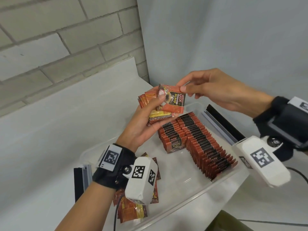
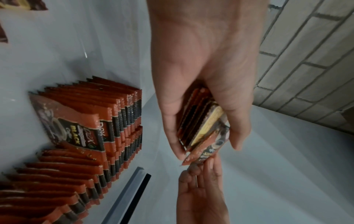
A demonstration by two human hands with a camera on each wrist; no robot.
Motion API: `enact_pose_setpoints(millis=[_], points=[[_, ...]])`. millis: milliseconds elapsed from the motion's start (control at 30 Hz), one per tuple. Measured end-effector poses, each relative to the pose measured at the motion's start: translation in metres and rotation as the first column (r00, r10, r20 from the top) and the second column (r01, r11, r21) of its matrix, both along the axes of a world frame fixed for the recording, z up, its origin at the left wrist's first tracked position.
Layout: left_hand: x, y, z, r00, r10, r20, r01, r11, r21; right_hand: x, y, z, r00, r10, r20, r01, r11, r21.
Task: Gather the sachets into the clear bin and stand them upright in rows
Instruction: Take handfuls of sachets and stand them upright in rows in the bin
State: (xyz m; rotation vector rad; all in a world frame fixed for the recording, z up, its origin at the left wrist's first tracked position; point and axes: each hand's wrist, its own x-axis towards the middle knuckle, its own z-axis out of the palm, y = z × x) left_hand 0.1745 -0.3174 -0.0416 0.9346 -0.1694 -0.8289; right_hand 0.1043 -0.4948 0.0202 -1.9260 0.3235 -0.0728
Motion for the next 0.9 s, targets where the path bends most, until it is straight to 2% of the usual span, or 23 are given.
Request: enact_pose_setpoints(millis=[133,233,367,500,667,767,900], points=[[-0.004,0.0,0.0,0.992,-0.115,0.058,0.112,0.993,0.048,0.005,0.002,0.004,0.999,0.044,0.023,-0.043,0.998,-0.048],[-0.004,-0.001,0.0,0.987,-0.137,0.088,0.132,0.989,0.065,0.007,0.005,0.003,0.998,0.057,0.022,-0.056,0.997,-0.05],[-0.002,-0.001,-0.003,0.994,-0.075,0.08,0.07,0.996,0.059,0.005,0.002,0.0,1.0,-0.008,-0.006,0.008,1.0,0.017],[0.001,0.0,-0.004,0.993,-0.064,0.104,0.062,0.998,0.026,-0.003,-0.004,-0.006,0.99,0.053,-0.128,-0.048,0.998,0.04],[0.0,-0.001,-0.005,0.993,-0.05,0.109,0.049,0.999,0.008,-0.008,-0.006,-0.017,0.985,0.081,-0.155,-0.071,0.995,0.066],[0.001,0.0,-0.002,0.997,0.005,0.073,-0.004,1.0,-0.007,-0.01,-0.008,-0.016,0.98,0.117,-0.163,-0.116,0.993,0.015],[0.005,0.002,0.0,0.994,0.093,0.065,-0.092,0.996,-0.019,-0.013,-0.005,-0.013,0.94,0.253,-0.227,-0.282,0.953,-0.106]])
